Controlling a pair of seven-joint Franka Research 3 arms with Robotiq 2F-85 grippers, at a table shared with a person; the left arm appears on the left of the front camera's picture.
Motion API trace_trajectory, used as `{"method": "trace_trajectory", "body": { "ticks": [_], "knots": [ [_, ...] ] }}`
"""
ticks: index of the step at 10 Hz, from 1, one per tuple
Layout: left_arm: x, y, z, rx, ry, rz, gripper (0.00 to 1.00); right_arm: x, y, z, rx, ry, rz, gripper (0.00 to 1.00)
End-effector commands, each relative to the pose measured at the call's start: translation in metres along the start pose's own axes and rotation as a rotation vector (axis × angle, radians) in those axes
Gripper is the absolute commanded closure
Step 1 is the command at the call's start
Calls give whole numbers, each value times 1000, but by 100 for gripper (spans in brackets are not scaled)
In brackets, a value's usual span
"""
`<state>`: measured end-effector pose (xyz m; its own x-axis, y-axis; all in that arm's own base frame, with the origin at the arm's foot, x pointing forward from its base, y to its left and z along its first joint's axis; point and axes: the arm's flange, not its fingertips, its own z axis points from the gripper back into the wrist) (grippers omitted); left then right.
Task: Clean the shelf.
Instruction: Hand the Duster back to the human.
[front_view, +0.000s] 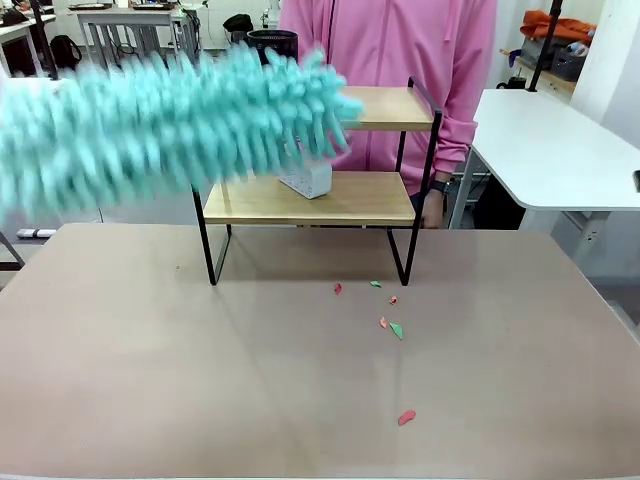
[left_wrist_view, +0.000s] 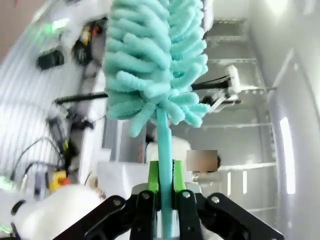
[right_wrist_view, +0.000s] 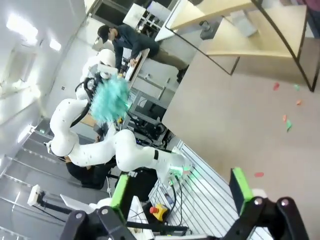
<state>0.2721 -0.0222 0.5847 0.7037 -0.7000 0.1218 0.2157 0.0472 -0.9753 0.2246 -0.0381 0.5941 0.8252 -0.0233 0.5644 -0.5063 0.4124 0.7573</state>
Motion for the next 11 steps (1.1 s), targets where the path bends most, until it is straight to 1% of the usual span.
{"method": "trace_trajectory", "body": {
  "ticks": [1,2,3,4,5,6,7,8,9,10,11],
  "knots": [
    [-12,-14,6,-75,-119,-58,88,1,8,11,21,-65,19,0],
    [0,0,0,0,0,0,88,0,0,0,0,0,0,0],
    [14,6,-13,20,-10,-5,88,-4,6,-17,23,24,16,0],
    [25,11,-26,-13,71,1,88,-4,9,-42,68,52,40,0],
    [32,13,-34,-7,125,4,88,3,6,-68,68,27,24,0],
    [38,16,-42,-7,162,9,88,9,2,-103,88,24,-27,0],
    [39,19,-47,-28,192,12,88,7,-1,-141,86,5,-70,0],
    [43,24,-50,-40,208,21,88,-2,-2,-181,108,56,-81,0],
    [44,26,-51,-47,198,22,88,-16,3,-215,177,127,-116,0],
    [44,26,-48,-59,200,20,88,-28,13,-240,221,160,-138,0],
    [41,25,-44,-75,201,16,88,-42,20,-255,237,204,-140,0]
  ]
}}
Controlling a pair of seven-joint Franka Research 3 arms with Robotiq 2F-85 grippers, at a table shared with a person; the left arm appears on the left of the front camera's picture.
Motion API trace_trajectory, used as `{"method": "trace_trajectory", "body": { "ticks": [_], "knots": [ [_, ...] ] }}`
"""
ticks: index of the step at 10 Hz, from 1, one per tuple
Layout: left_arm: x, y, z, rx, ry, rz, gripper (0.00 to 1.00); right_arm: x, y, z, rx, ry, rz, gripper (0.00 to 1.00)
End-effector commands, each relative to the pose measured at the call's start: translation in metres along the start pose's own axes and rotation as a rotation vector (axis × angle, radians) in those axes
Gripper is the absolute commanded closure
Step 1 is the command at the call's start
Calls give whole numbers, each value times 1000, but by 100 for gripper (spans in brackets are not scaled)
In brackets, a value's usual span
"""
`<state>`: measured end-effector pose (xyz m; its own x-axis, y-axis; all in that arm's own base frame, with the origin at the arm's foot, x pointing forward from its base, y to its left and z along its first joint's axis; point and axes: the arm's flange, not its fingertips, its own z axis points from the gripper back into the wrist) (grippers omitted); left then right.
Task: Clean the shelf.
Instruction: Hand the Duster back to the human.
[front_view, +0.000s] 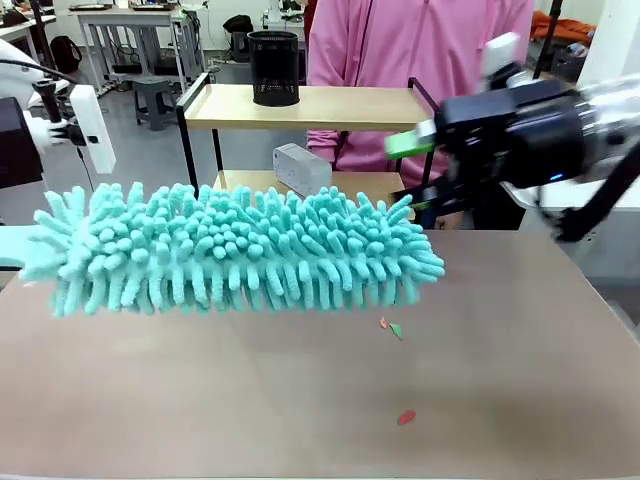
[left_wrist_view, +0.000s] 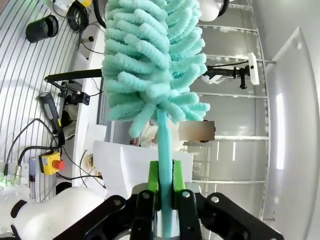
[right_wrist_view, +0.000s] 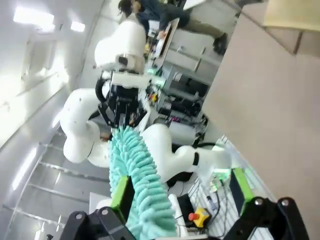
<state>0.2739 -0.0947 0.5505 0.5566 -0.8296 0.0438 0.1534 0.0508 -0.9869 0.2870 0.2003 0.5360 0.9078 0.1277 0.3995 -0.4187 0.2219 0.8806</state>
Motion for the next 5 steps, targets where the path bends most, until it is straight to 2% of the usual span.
{"method": "trace_trajectory", "body": {
  "ticks": [1,2,3,4,5],
  "knots": [
    [-13,-8,16,-24,-7,-33,88,-64,-10,-26,70,65,-35,0],
    [-15,-8,20,-29,-12,-37,88,-70,-10,-29,103,123,-69,0],
    [-14,-7,21,-30,-38,-35,88,-70,-12,-23,45,126,-71,0],
    [-15,-6,20,-40,-11,-32,88,-18,5,-43,61,104,-23,0],
    [-16,-5,19,-30,11,-25,88,-18,5,-43,61,104,-23,0]
  ]
}}
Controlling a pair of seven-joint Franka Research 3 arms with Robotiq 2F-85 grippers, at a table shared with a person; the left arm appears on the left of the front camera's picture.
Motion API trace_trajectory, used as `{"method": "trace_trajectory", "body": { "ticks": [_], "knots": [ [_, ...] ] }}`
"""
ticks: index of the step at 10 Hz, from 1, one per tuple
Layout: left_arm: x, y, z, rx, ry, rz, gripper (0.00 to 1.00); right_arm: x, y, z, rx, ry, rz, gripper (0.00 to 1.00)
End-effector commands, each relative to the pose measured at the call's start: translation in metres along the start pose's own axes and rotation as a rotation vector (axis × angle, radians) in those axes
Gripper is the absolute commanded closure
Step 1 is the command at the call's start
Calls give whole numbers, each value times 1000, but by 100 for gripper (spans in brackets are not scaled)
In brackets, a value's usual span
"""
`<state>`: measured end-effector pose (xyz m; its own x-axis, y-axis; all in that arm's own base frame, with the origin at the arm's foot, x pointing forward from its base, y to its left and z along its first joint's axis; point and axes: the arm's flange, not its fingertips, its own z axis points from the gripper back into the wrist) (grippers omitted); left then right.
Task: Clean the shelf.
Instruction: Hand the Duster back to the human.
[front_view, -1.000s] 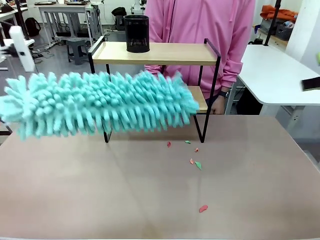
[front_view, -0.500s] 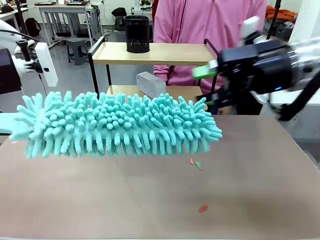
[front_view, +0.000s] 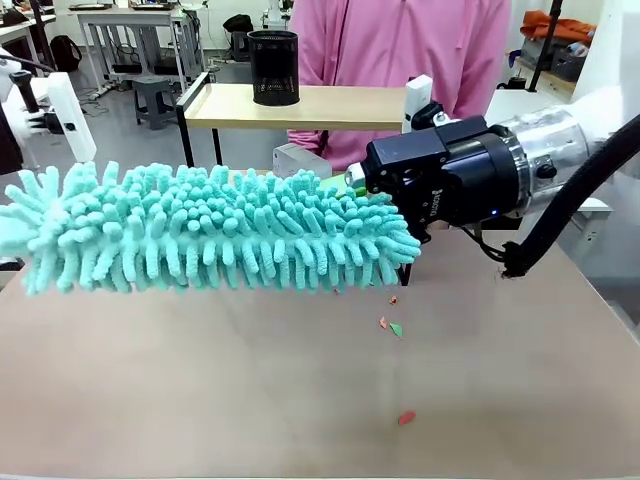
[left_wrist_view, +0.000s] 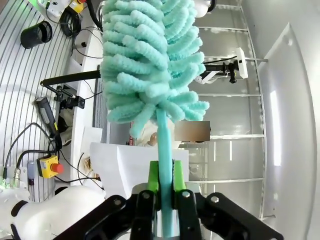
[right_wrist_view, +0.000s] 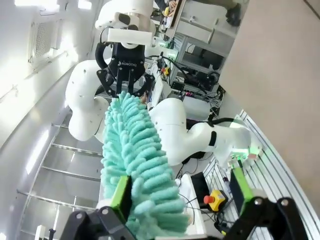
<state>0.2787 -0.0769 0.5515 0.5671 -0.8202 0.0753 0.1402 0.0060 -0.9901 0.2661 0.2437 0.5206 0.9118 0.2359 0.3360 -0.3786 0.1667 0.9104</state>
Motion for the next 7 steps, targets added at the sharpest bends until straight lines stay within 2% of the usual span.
{"method": "trace_trajectory", "body": {
  "ticks": [1,2,4,6,7],
  "knots": [
    [-2,-6,4,-10,46,2,88,-1,0,-2,0,6,-1,0],
    [-1,-4,4,16,56,17,88,0,2,15,34,-8,22,0],
    [1,0,1,32,75,42,88,5,6,22,87,-66,9,0],
    [4,3,1,42,57,43,88,3,9,16,131,8,-44,0],
    [5,4,2,32,52,40,88,-2,9,10,118,92,-60,0]
  ]
}}
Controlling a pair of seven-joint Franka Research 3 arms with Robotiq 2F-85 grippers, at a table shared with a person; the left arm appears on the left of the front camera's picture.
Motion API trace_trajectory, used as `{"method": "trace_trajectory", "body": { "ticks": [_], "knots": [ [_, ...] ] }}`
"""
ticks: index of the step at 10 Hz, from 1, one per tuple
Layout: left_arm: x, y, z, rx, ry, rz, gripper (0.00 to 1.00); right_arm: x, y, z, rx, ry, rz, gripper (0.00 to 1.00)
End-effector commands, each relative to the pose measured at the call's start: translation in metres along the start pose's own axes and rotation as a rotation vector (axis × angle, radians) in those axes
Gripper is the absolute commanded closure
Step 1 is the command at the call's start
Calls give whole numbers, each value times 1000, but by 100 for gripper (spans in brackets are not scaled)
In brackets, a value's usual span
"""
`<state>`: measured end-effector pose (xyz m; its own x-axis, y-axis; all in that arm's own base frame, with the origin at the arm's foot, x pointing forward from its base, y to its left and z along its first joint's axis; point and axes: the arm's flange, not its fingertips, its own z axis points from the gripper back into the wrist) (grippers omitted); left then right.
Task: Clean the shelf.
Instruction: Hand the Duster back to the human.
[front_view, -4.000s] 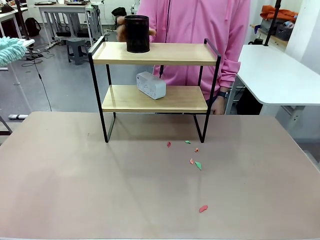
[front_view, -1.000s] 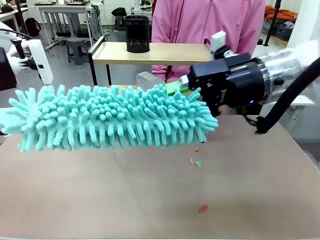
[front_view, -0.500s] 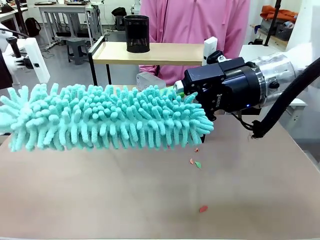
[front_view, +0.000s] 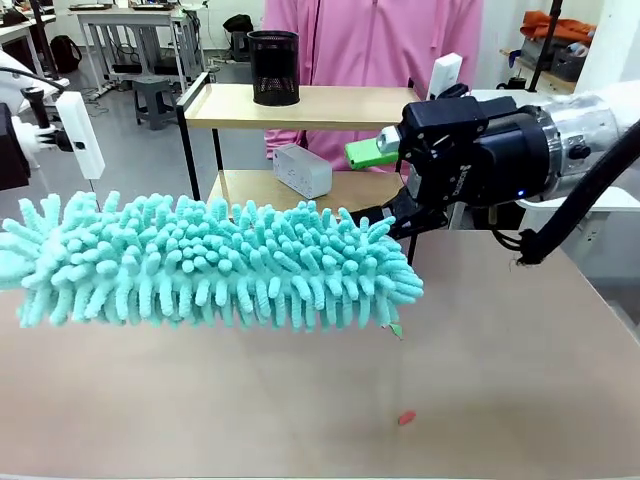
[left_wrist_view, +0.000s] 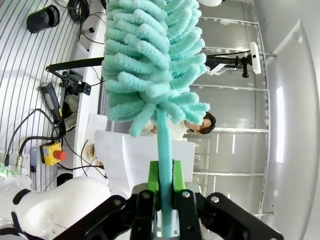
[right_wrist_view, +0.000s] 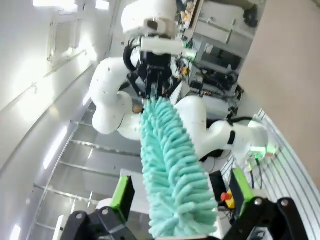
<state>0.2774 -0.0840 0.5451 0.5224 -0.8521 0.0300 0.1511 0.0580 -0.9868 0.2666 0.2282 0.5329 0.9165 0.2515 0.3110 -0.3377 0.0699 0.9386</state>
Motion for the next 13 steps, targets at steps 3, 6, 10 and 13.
{"method": "trace_trajectory", "body": {
  "ticks": [3,6,10,13],
  "knots": [
    [8,4,8,13,-37,21,88,-13,-3,-17,0,206,-35,0],
    [13,6,8,0,-28,31,88,-16,-9,-16,-29,234,-29,0],
    [15,8,2,6,4,50,88,-16,-11,-14,0,184,-20,0],
    [17,9,4,1,-4,47,88,-18,-12,-15,-7,234,-5,14]
  ]
}}
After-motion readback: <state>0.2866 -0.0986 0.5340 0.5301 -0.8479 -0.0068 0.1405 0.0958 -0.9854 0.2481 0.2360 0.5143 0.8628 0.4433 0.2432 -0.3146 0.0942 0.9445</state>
